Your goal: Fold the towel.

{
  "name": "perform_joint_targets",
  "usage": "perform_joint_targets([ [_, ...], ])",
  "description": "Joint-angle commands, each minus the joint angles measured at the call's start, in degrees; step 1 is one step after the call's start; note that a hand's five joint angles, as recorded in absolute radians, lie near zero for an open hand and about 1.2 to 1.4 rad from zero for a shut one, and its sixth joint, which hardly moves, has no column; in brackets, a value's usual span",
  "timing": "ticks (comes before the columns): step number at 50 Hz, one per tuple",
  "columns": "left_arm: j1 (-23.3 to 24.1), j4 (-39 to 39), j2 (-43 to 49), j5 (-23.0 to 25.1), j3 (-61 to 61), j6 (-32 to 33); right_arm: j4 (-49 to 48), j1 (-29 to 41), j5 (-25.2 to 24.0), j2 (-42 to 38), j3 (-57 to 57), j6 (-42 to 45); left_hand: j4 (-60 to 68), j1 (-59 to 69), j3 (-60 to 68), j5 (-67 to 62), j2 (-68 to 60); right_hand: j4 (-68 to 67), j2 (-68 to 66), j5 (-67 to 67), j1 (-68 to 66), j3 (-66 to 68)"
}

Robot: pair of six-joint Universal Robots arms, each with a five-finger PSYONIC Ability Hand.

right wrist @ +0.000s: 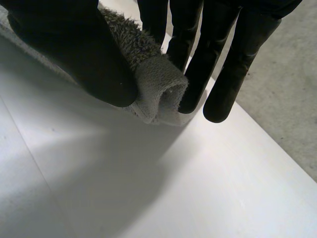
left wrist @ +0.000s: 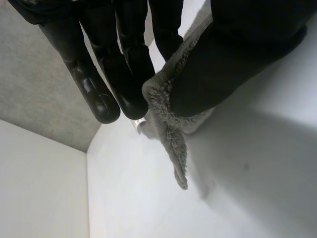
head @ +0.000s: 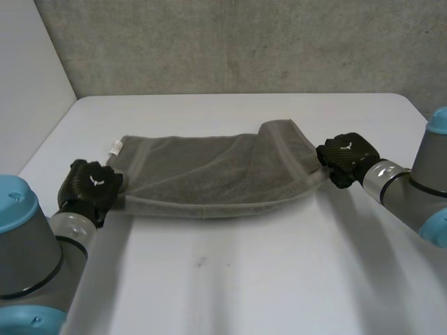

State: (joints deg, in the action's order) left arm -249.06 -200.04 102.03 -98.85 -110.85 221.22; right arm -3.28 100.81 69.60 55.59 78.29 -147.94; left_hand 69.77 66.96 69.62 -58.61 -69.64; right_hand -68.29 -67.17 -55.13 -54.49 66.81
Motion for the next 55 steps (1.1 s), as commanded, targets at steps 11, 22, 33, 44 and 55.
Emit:
perform_joint_targets([
  [11, 4.73, 4.3, -2.53, -6.62, -4.03, -0.79, 8.38, -5.01, 3.44, 5.59, 5.29, 0.72, -57.2, -54.39, -57.05, 56.05, 57.07, -11.71, -12.83, -14.87, -25.51, 13.19],
  [22, -4.48, 7.02, -4.12, 4.52, 3.09, -0.44, 5.48, -5.1, 3.0, 5.15, 8.63, 0.64, -54.52, -51.71, -54.37, 53.36, 54.39, -11.71, -12.83, -14.87, -25.51, 13.19],
  [33, -16.36, 18.26, -3.51, 19.22, 2.66, -0.88, 3.73, -5.01, 2.65, 4.71, 10.22, 0.72, -43.58, -40.77, -43.43, 42.43, 43.45, -11.71, -12.83, -14.87, -25.51, 13.19],
  [44, -17.95, 15.39, -1.41, 22.55, -2.08, -0.88, 3.46, -5.01, 2.47, 4.27, 10.31, 0.72, -43.07, -40.26, -42.92, 41.92, 42.94, -11.71, -12.83, -14.87, -25.51, 13.19],
  [55, -18.48, 11.6, 4.57, 26.25, -2.71, -0.88, 3.29, -4.92, 2.47, 4.18, 11.01, 0.81, -40.21, -37.4, -40.06, 39.06, 40.08, -11.71, -12.83, -14.87, -25.51, 13.19],
])
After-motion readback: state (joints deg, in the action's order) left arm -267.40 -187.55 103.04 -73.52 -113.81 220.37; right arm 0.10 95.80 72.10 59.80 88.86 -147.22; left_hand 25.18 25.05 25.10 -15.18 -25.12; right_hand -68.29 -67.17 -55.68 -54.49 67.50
